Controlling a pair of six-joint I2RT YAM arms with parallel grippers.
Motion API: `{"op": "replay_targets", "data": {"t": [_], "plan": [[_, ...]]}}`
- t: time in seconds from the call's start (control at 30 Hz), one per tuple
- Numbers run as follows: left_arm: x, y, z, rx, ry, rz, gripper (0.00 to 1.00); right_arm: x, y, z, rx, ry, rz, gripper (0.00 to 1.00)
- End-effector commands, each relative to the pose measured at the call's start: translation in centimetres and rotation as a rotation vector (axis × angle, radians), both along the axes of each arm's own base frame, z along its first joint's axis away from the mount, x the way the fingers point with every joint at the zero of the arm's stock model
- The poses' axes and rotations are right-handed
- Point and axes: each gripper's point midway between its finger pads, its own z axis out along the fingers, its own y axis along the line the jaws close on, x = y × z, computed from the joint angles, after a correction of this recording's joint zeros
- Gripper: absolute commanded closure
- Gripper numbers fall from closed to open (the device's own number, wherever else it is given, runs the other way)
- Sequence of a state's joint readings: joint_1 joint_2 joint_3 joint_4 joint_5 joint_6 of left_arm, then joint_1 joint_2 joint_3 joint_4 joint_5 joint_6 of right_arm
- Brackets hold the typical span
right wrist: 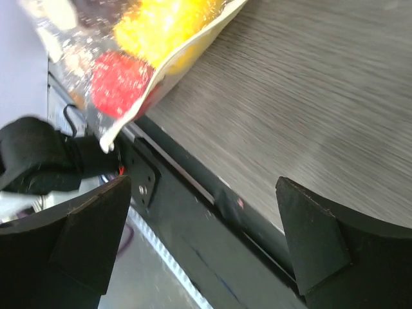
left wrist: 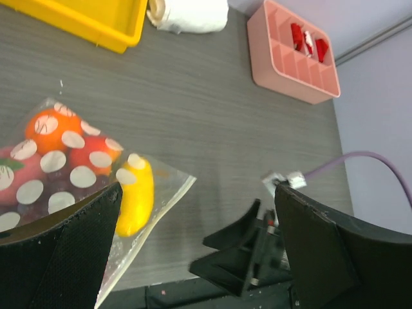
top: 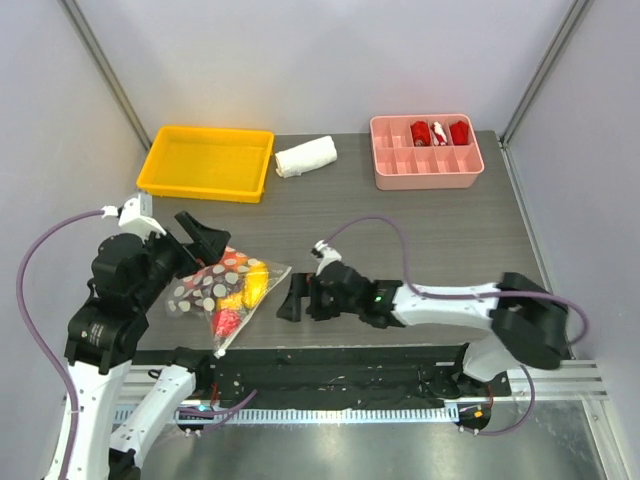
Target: Open the zip-top bag and remove the fake food
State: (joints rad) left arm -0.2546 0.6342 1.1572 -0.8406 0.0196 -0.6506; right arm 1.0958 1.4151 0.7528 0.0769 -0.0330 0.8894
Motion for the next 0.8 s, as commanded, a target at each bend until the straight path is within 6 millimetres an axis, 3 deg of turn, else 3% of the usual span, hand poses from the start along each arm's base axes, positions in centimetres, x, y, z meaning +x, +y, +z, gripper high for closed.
{"op": "replay_targets", "data": {"t": [0.0, 0.03, 0.07, 0.1, 0.17, 0.2, 0.27, 0.37, 0.4, 0.47, 0.6, 0.7, 0.77], "plan": [[-0.7, -0.1, -2.3, 0.0, 0.073, -0.007, 0.0, 2.2, 6.9, 2.5, 0.203, 0.026, -0.103, 0.0], [-0.8, -0.2, -2.5, -0.004, 0.079, -0.01, 0.0, 2.4, 8.1, 3.0, 0.25, 0.023, -0.094, 0.0], [-0.9, -0.2, -2.8, -0.004, 0.085, -0.011, 0.0, 2.6, 8.8, 1.2, 0.228, 0.038, -0.092, 0.02], [-1.0, -0.1, -3.3, -0.001, 0.096, -0.011, 0.0, 3.1, 9.8, 1.9, 0.251, 0.027, -0.091, 0.03], [-1.3, 0.0, -3.7, 0.003, 0.108, -0.008, 0.0, 3.5, 10.9, 1.0, 0.238, 0.018, -0.074, 0.04], [-1.6, 0.0, -4.1, 0.003, 0.114, -0.013, 0.0, 3.9, 11.6, 1.7, 0.254, -0.006, -0.066, 0.06], [-1.8, 0.1, -4.9, 0.01, 0.132, -0.008, 0.0, 4.9, 12.4, 1.3, 0.253, -0.016, -0.096, 0.08], [-2.2, 0.7, -6.6, 0.004, 0.186, 0.035, 0.0, 6.2, 13.7, 1.3, 0.271, 0.0, -0.089, 0.28], [-2.1, 1.4, -7.3, 0.011, 0.205, 0.081, 0.0, 6.6, 13.9, 0.4, 0.261, 0.016, -0.102, 0.41], [-2.2, 1.6, -8.8, 0.0, 0.262, 0.114, 0.0, 8.3, 13.8, 0.1, 0.26, 0.018, -0.133, 0.49], [-2.4, 1.3, -10.8, 0.005, 0.341, 0.109, 0.07, 11.0, 13.1, 0.0, 0.301, 0.089, -0.171, 0.87], [-2.4, 0.4, -11.8, -0.004, 0.362, 0.059, 0.12, 13.8, 11.6, 0.4, 0.332, 0.125, -0.237, 0.98], [-1.9, -0.8, -12.2, -0.029, 0.345, -0.006, 0.16, 15.6, 10.3, 0.9, 0.346, 0.141, -0.296, 0.99]]}}
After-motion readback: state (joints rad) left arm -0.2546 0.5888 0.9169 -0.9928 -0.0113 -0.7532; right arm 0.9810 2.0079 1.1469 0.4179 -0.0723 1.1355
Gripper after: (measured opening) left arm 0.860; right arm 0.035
